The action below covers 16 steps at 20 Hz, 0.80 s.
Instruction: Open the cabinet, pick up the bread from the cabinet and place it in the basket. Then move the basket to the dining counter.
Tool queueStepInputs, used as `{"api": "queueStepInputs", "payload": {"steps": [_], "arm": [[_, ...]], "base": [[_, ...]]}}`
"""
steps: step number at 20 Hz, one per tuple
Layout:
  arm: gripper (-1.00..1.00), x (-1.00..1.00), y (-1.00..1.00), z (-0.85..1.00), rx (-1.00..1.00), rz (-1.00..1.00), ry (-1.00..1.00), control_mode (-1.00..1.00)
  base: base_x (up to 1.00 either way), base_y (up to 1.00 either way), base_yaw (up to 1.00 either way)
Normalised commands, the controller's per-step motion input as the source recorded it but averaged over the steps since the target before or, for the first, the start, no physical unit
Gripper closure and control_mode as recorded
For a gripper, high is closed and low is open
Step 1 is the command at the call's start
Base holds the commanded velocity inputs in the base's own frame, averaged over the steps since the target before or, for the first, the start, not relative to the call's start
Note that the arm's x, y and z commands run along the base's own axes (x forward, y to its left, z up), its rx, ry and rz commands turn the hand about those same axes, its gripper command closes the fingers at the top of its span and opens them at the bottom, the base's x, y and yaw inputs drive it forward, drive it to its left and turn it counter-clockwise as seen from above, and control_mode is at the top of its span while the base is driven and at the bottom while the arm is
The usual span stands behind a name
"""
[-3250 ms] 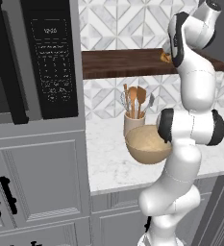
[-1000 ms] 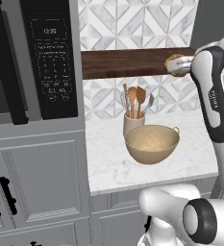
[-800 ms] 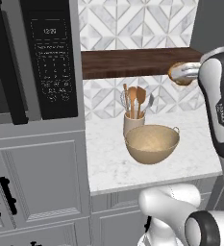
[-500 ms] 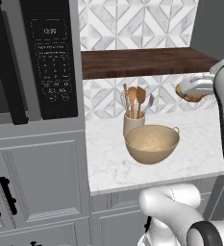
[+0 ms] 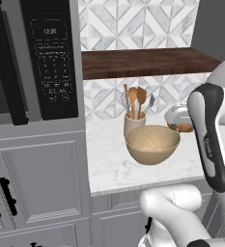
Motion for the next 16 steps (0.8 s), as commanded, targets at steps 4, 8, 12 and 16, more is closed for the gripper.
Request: {"api": "queueStepInputs", "payload": {"steps": [4,8,12,16], "arm": [[1.00,0.33,0.00,-0.81,-0.06,0.00,0.19,-1.00],[1.00,0.47,0.00,-0.67,-0.02,0.00,0.10,-1.00],[1.00,0.58,0.00,-0.41,0.00,0.00,0.03,-1.00],[1.00,0.45,-0.05,-0.33,0.00,0.00,0.04,-1.00]], "base": [[0.00,0.00,0.00],[0.00,0.00,0.00],[0.00,0.00,0.00],[0.00,0.00,0.00]]}}
